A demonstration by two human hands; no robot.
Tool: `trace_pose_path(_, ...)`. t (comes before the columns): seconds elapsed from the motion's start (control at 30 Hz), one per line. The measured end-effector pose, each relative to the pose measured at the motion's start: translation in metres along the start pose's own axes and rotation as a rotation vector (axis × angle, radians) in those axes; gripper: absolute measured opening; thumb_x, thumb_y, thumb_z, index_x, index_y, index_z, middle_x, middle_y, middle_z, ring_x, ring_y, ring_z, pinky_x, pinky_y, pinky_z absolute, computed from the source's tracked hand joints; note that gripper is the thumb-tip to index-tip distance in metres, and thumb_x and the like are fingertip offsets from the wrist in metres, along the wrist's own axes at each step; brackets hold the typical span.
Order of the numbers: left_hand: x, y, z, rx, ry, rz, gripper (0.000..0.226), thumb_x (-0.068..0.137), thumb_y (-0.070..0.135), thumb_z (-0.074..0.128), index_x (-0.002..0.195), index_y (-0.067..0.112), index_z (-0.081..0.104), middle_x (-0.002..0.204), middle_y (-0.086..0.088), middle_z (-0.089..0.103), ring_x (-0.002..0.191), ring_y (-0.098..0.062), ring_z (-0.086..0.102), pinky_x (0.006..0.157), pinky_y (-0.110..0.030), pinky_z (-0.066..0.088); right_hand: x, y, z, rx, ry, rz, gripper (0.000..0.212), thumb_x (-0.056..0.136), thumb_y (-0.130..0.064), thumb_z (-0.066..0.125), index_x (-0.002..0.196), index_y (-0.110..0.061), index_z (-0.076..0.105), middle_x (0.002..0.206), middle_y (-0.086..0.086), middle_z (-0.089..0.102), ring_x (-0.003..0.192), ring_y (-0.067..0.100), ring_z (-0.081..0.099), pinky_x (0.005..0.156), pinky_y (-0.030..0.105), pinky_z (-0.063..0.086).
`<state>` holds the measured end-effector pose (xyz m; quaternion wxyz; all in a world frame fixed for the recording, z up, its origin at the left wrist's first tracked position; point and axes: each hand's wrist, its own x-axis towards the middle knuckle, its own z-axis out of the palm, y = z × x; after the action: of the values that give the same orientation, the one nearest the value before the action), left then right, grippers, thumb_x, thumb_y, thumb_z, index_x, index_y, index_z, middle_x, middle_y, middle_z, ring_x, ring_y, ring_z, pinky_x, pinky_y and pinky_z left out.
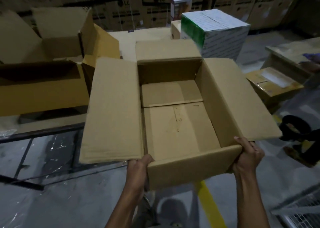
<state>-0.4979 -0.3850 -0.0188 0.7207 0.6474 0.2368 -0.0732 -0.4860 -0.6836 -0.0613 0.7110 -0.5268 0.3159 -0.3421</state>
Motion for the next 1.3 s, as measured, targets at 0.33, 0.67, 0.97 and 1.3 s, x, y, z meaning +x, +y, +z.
trace_pose_path(0.33, 0.001, 0.073, -0.056, -0.114, 0.140, 0.184, 0.033, 0.058, 0.028, 0.069, 0.073, 0.000, 0.059, 0.064, -0.009, 0.043, 0.052, -0.014, 0.040, 0.051, -0.027, 0.033, -0.028, -0.048, 0.105, 0.193, -0.230, -0.036, 0.027, 0.064, -0.009, 0.079, 0.045, -0.023, 0.066, 0.052, -0.013, 0.048, 0.060, 0.015, 0.048, 0.065, 0.032, 0.039)
trace_pose_path(0.67, 0.032, 0.186, -0.163, -0.221, 0.228, 0.479, 0.032, 0.042, 0.040, 0.073, 0.059, 0.013, 0.070, 0.065, -0.002, 0.057, 0.070, -0.017, 0.051, 0.059, -0.029, 0.037, -0.109, -0.095, 0.259, 0.375, -0.399, -0.087, 0.030, 0.069, -0.007, 0.079, 0.046, -0.021, 0.064, 0.050, -0.014, 0.044, 0.054, 0.006, 0.045, 0.057, 0.020, 0.039)
trace_pose_path(0.97, 0.097, 0.292, -0.298, -0.187, 0.310, 0.653, 0.013, 0.065, 0.026, 0.064, 0.069, 0.021, 0.053, 0.068, 0.005, 0.052, 0.061, -0.005, 0.050, 0.060, -0.030, 0.034, -0.216, -0.076, 0.422, 0.401, -0.448, -0.042, 0.023, 0.084, -0.010, 0.076, 0.068, -0.018, 0.062, 0.055, -0.019, 0.052, 0.061, -0.001, 0.052, 0.069, 0.026, 0.041)
trace_pose_path(1.3, 0.189, 0.370, -0.409, -0.252, 0.308, 0.611, 0.023, 0.084, 0.017, 0.062, 0.065, 0.020, 0.049, 0.066, 0.001, 0.035, 0.051, -0.005, 0.040, 0.049, -0.020, 0.034, -0.284, -0.066, 0.572, 0.338, -0.483, -0.033, 0.023, 0.085, -0.016, 0.078, 0.069, -0.018, 0.062, 0.060, -0.015, 0.055, 0.062, -0.002, 0.055, 0.066, 0.022, 0.045)
